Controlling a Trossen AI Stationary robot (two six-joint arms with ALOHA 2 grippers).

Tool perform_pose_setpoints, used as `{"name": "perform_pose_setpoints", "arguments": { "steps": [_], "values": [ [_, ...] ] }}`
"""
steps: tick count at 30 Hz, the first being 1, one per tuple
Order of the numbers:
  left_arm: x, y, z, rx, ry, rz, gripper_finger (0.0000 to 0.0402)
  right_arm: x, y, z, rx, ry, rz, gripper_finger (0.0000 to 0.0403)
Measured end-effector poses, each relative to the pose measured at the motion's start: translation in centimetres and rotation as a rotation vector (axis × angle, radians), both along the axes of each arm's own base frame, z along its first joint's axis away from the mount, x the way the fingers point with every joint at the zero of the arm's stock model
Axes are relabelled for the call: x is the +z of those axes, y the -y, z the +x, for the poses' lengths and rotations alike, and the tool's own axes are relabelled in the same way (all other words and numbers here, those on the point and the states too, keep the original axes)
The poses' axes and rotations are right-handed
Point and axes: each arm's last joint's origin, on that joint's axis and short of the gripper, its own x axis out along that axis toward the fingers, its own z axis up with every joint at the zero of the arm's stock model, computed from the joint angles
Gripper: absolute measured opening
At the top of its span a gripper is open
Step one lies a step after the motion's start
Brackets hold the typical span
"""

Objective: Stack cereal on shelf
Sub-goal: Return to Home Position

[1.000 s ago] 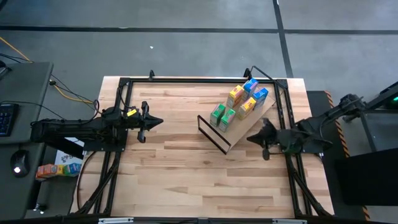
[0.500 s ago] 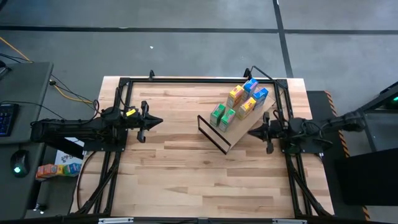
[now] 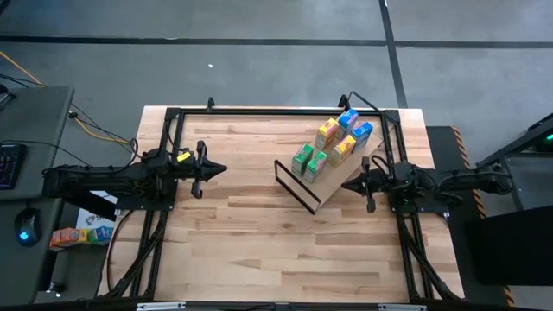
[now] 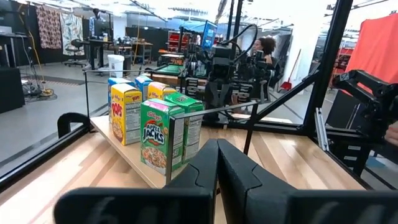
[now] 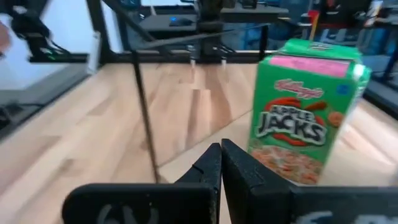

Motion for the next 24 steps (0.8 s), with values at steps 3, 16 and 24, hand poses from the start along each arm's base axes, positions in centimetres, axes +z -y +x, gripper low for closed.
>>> {"name": "perform_pose_setpoints", "arguments": {
  "steps": [3,16,24],
  "values": [
    [0.0,0.0,0.0,0.000,-0.001,0.000,0.0000,-0.4,0.2,-0.1,-0.068,-0.038,-0.036,0.0000],
    [-2.3,0.2,-0.1,-0.015,-0.217,-0.055,0.0000,-0.6,0.3,0.0,-0.123,-0.059,0.097,0.0000],
    [-3.3,0.7,-0.4,-0.075,-0.137,-0.055,0.0000,-0.6,0.3,0.0,-0.132,-0.058,0.141,0.0000]
  ]
}}
